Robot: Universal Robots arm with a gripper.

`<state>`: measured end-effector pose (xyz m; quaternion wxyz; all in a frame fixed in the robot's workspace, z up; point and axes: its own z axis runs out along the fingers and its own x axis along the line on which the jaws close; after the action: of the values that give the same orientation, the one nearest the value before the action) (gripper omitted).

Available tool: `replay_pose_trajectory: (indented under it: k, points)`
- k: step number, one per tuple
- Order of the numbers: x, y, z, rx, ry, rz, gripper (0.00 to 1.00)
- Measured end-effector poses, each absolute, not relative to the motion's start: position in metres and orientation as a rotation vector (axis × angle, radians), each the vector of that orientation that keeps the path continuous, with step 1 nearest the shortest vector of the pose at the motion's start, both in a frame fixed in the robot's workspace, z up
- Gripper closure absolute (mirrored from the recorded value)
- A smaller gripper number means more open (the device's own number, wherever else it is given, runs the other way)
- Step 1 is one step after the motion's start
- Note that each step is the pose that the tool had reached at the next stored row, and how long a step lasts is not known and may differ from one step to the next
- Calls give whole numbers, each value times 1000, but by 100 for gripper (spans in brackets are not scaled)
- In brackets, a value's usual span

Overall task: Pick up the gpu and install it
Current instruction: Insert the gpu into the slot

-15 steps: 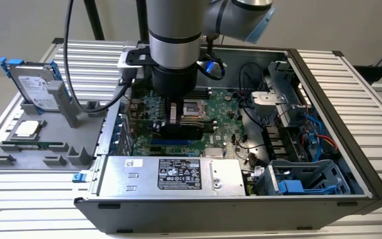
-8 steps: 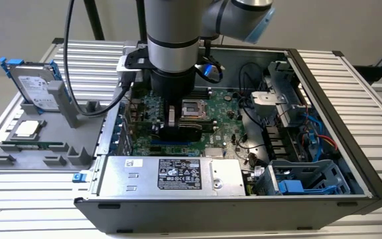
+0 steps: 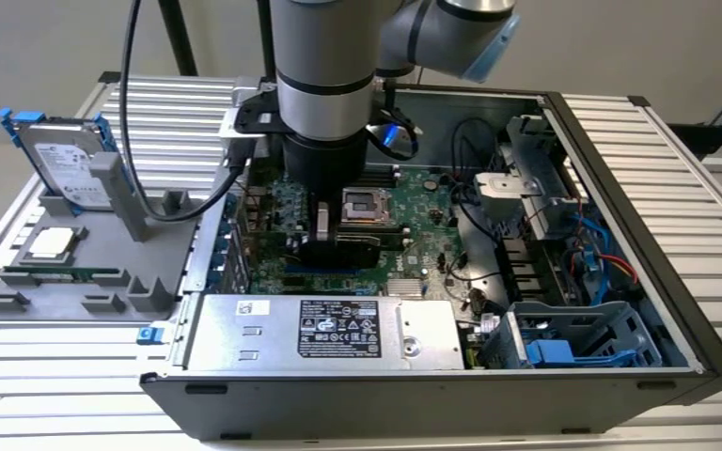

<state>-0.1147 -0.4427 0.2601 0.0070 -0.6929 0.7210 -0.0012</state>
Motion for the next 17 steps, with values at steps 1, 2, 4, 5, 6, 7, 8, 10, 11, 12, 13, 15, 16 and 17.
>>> replay_pose_trajectory:
  k: [1, 2, 4, 5, 6, 7, 8, 10, 11, 12, 13, 15, 16, 17]
  points:
    - [-115, -443, 260, -2167, 2255, -3, 100]
    - [-115, -443, 260, -2166, 2254, -2, 100]
    - [-115, -443, 260, -2166, 2254, -2, 100]
    - [-115, -443, 260, -2166, 2254, -2, 100]
    - [-115, -443, 260, -2166, 2254, -2, 100]
    - [-115, -443, 260, -2166, 2254, -2, 100]
    - [-115, -443, 260, -2166, 2254, -2, 100]
    - [-115, -443, 260, -2166, 2254, -2, 100]
    - [-115, -443, 260, -2166, 2254, -2, 100]
    - [-115, -443, 260, -2166, 2254, -2, 100]
    - [-115, -442, 260, -2166, 2254, -2, 100]
    - [-115, -442, 260, -2166, 2254, -2, 100]
    - [-115, -442, 260, -2166, 2254, -2, 100]
    - [-115, -442, 260, -2166, 2254, -2, 100]
